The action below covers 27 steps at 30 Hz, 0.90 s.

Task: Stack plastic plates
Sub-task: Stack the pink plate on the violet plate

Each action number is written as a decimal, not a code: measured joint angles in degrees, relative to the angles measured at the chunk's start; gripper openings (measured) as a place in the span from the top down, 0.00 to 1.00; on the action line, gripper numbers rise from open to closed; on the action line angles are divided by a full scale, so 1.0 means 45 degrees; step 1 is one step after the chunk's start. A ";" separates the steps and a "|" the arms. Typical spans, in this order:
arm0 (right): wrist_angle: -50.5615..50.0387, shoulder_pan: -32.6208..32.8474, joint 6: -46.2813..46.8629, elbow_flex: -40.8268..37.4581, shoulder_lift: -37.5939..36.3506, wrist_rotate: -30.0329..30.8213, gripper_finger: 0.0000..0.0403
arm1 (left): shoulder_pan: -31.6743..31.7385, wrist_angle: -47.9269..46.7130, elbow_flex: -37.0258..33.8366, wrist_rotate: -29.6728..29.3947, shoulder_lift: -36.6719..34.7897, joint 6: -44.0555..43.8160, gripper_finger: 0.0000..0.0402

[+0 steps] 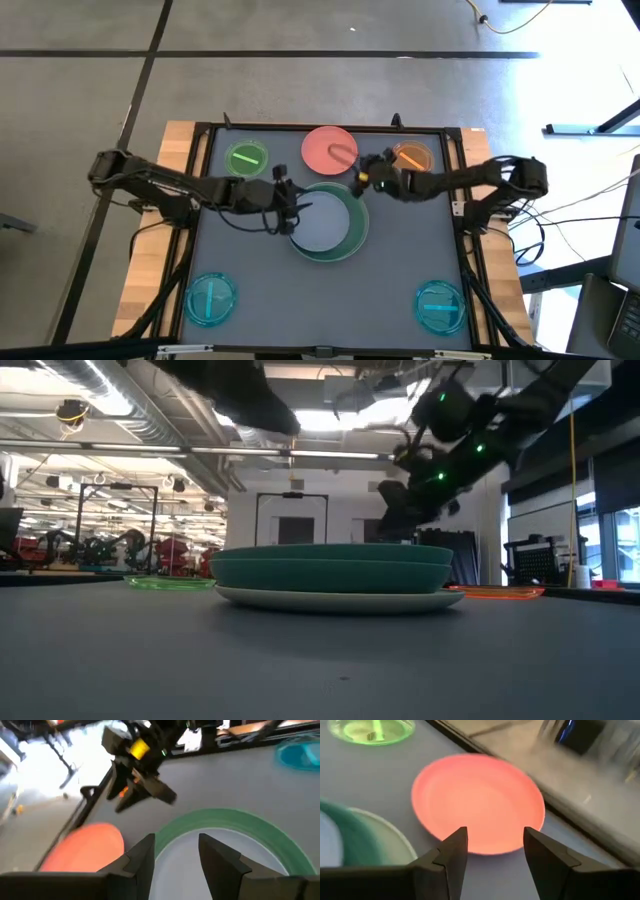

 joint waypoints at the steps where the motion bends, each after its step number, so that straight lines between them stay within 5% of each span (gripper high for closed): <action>1: -0.0118 -0.0462 0.0437 0.0000 0.0005 -0.0535 0.55 | 0.0099 -0.0026 -0.0088 0.0010 0.0054 -0.0171 0.64; 12: 0.1322 -0.3751 0.2068 -0.0006 0.1666 -0.4543 0.55 | 0.0336 -0.0030 -0.0476 -0.0454 -0.0037 -0.0463 0.64; 27: 0.1327 -0.4190 0.2419 0.1284 0.3727 -0.5224 0.55 | 0.0530 0.0060 -0.0476 -0.0435 0.0021 -0.0518 0.64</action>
